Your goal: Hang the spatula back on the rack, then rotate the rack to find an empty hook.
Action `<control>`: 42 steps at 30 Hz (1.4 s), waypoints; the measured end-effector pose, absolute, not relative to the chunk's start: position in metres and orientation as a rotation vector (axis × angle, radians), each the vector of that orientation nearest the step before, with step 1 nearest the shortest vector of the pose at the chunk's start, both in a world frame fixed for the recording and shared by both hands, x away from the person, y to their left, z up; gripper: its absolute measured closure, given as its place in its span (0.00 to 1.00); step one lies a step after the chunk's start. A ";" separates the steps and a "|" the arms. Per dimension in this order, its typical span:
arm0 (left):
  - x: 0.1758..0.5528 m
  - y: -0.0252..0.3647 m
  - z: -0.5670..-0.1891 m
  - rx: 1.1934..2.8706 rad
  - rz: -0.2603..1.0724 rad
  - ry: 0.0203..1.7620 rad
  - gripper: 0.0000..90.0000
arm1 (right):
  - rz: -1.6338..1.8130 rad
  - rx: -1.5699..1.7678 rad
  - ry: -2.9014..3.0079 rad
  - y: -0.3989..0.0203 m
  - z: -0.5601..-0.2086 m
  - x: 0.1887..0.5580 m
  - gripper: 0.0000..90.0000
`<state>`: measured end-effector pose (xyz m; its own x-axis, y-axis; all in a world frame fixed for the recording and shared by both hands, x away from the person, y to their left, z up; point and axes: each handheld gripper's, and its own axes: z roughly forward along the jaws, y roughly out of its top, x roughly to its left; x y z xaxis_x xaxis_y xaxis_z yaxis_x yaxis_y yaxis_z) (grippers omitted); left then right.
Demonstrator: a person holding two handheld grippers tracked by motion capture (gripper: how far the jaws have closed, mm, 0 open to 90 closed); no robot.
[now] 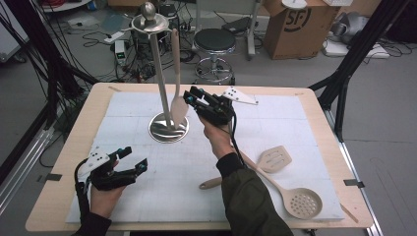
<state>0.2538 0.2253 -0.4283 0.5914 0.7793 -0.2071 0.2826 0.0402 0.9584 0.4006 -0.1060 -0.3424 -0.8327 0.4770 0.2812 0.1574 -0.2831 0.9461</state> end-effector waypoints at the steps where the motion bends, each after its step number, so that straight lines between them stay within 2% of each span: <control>1: 0.254 0.225 -0.429 1.534 0.482 0.933 0.22 | 2.224 0.785 1.716 -0.107 -0.339 0.399 0.66; 29: 0.252 0.227 -0.430 1.530 0.472 0.940 0.22 | 2.374 0.752 1.524 -0.103 -0.266 0.409 0.63; 32: 0.253 0.226 -0.430 1.528 0.470 0.939 0.22 | 2.383 0.768 1.498 -0.101 -0.258 0.412 0.66; 34: 0.253 0.226 -0.431 1.527 0.465 0.939 0.22 | 2.394 0.770 1.469 -0.101 -0.253 0.414 0.78; 42: 0.254 0.227 -0.431 1.519 0.462 0.939 0.22 | 2.406 0.781 1.463 -0.095 -0.236 0.424 0.96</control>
<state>0.2543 0.2269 -0.4306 0.5914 0.7734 -0.2283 0.2913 0.0591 0.9548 0.4241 -0.0948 -0.2359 -0.8348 0.4436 0.3261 0.0853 -0.4810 0.8726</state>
